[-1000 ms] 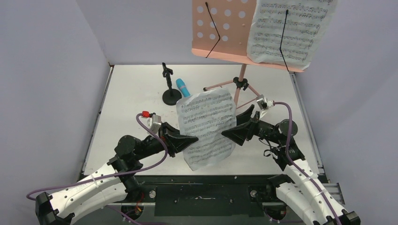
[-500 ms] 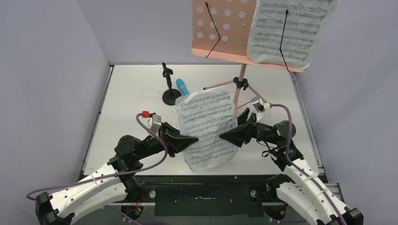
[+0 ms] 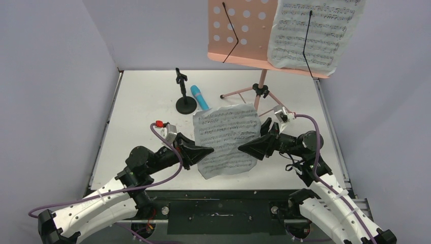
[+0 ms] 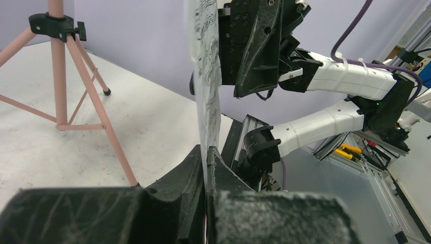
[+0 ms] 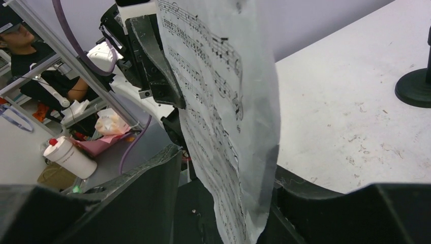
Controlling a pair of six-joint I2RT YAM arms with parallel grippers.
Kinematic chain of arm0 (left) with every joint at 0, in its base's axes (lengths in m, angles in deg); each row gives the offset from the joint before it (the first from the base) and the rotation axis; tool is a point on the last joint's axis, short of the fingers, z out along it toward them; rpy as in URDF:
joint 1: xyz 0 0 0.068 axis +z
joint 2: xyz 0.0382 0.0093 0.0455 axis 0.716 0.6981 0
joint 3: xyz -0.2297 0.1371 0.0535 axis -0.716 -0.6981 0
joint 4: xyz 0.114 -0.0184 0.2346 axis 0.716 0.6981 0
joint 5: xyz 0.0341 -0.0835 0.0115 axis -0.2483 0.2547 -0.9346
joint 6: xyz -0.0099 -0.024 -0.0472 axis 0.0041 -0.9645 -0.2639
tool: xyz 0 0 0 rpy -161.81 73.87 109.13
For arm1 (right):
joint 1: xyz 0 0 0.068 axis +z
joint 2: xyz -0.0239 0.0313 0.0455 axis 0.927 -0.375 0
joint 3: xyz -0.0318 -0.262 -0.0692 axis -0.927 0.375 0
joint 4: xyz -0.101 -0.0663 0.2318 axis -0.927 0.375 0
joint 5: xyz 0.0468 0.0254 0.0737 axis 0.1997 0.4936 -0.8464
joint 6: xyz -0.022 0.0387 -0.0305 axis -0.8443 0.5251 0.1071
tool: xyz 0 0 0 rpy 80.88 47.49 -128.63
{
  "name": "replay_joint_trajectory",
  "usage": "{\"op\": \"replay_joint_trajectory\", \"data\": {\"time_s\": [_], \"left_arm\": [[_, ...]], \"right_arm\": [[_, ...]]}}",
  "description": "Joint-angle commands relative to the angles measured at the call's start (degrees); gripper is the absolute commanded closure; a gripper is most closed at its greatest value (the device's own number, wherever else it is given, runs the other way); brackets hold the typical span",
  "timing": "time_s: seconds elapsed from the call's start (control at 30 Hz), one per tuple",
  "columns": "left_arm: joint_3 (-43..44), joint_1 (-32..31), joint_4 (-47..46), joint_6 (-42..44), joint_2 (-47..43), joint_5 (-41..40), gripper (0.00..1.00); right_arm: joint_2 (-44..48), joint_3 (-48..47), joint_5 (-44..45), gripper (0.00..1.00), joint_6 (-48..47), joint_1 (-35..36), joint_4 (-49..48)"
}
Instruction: Set up the instrument practice props
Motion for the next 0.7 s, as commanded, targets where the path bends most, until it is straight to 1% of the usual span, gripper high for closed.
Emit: {"op": "replay_joint_trajectory", "data": {"time_s": [0.0,0.17,0.23,0.4,0.57,0.67], "left_arm": [[1.2,-0.2,-2.5,-0.6,0.3,-2.1,1.00],[1.1,-0.2,-3.6,-1.0,1.2,-2.1,1.00],[1.1,-0.2,-3.4,-1.0,1.2,-2.2,1.00],[0.5,-0.2,-3.0,-1.0,0.6,-2.8,1.00],[-0.1,-0.1,-4.1,-1.6,0.4,-3.4,0.95],[-0.3,-0.2,-4.7,-1.3,0.5,-3.7,0.91]], "right_arm": [[-0.2,-2.0,-1.0,0.55,-1.7,0.9,-1.5],[-0.5,-2.0,-0.6,0.60,-2.0,1.2,-1.2],[-0.5,-2.2,-0.4,0.64,-2.4,1.3,-0.7],[-0.4,-2.5,0.3,0.77,-3.7,1.3,1.1],[-0.3,-2.9,0.6,0.94,-4.1,1.4,1.8],[0.0,-3.0,1.2,0.95,-4.9,1.5,2.8]]}}
